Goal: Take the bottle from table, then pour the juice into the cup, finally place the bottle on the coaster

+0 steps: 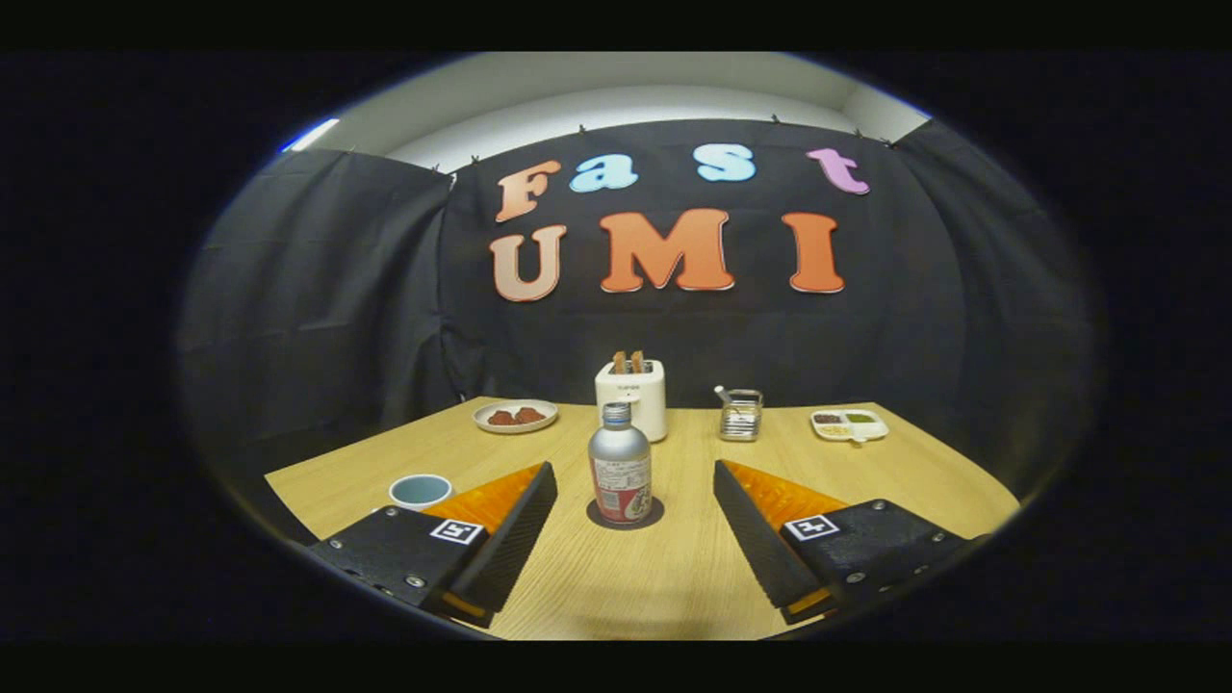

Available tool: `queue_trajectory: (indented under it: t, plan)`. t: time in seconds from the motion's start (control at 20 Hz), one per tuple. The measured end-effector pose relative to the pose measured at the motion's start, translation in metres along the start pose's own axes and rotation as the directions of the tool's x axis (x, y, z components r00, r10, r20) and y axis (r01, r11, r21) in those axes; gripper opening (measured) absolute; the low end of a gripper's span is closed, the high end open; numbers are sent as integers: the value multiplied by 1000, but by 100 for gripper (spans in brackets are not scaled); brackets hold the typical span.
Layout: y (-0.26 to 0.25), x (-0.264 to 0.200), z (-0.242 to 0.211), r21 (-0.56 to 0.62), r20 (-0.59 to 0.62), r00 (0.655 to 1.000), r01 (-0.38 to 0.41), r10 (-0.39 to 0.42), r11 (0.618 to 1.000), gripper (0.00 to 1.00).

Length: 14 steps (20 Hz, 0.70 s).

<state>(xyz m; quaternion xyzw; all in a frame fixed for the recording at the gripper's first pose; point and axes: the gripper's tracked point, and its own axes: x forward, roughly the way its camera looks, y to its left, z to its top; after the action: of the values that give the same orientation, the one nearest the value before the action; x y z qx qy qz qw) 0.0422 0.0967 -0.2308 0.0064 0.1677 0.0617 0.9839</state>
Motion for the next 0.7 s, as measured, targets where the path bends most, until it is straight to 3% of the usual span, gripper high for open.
queue_trajectory:
  t: [0.3,0.7]
  plan:
    - [-4,-64,34,5,86,996,12,-12,1000,98]
    - [-17,-99,32,38,118,991,60,-64,997,97]
